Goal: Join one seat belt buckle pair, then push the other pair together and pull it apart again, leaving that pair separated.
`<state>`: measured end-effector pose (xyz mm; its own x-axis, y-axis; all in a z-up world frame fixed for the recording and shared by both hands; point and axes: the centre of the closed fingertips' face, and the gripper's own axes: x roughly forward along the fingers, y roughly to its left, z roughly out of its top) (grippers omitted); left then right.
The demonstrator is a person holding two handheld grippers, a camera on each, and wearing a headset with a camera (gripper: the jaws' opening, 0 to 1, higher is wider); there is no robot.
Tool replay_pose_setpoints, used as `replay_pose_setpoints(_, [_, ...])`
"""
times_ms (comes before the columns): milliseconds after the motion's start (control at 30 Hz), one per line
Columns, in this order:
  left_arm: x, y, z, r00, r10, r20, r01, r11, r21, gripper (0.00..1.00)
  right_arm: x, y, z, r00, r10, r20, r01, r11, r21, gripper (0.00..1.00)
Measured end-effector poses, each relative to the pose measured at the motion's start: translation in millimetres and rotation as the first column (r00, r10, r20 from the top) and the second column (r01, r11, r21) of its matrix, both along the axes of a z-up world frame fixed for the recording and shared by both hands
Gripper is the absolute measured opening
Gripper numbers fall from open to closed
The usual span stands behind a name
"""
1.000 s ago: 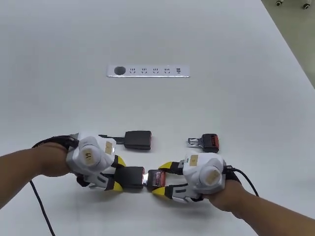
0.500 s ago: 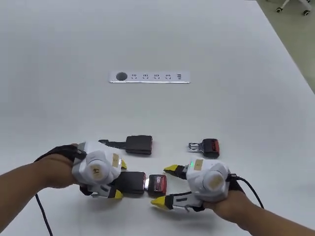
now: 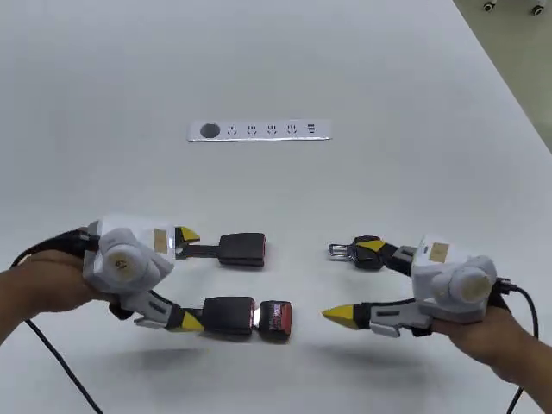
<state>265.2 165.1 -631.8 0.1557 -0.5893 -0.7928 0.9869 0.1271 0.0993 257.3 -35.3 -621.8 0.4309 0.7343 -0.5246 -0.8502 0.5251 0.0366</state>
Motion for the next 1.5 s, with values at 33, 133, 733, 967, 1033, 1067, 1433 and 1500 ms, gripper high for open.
replay_pose_setpoints(33, [4.3, 0.1, 1.8, 1.000, -0.005, 0.001, 0.005, 1.000, 0.004, 0.80, 6.7, -9.7, -0.4, 1.000, -0.004, 0.001, 0.004, 1.000, -0.015, 0.68])
replay_pose_setpoints(133, [23.5, -4.2, 8.9, 0.999, -0.035, 0.018, 0.035, 0.999, 0.019, 0.78, 16.8, -22.0, 1.9, 1.000, 0.010, 0.002, -0.010, 0.999, -0.039, 0.70])
replay_pose_setpoints(733, [62.2, -35.1, -36.2, 0.994, -0.098, -0.051, 0.099, 0.995, 0.027, 0.77, 49.8, -51.2, -31.2, 0.989, 0.120, -0.090, -0.131, 0.984, -0.120, 0.72])
replay_pose_setpoints(967, [56.8, -39.1, -54.5, 0.987, -0.117, -0.109, 0.122, 0.992, 0.038, 0.64, 43.6, -50.8, -57.5, 0.966, 0.193, -0.171, -0.220, 0.963, -0.159, 0.64])
replay_pose_setpoints(1033, [58.8, -39.9, -59.4, 0.988, -0.111, -0.109, 0.116, 0.993, 0.038, 0.65, 42.2, -51.8, -62.3, 0.959, 0.214, -0.188, -0.245, 0.956, -0.162, 0.63])
replay_pose_setpoints(1067, [59.7, -41.0, -61.6, 0.988, -0.112, -0.103, 0.116, 0.992, 0.039, 0.64, 41.7, -52.6, -64.0, 0.956, 0.227, -0.187, -0.260, 0.949, -0.177, 0.60])
replay_pose_setpoints(1433, [54.0, -45.8, -59.2, 0.983, -0.143, -0.115, 0.141, 0.990, -0.024, 0.64, 54.5, -39.3, -74.6, 0.962, 0.225, -0.155, -0.252, 0.950, -0.183, 0.36])
replay_pose_setpoints(1500, [54.1, -45.8, -59.2, 0.982, -0.151, -0.111, 0.149, 0.989, -0.026, 0.64, 51.8, -38.0, -75.5, 0.958, 0.236, -0.163, -0.262, 0.951, -0.164, 0.35])
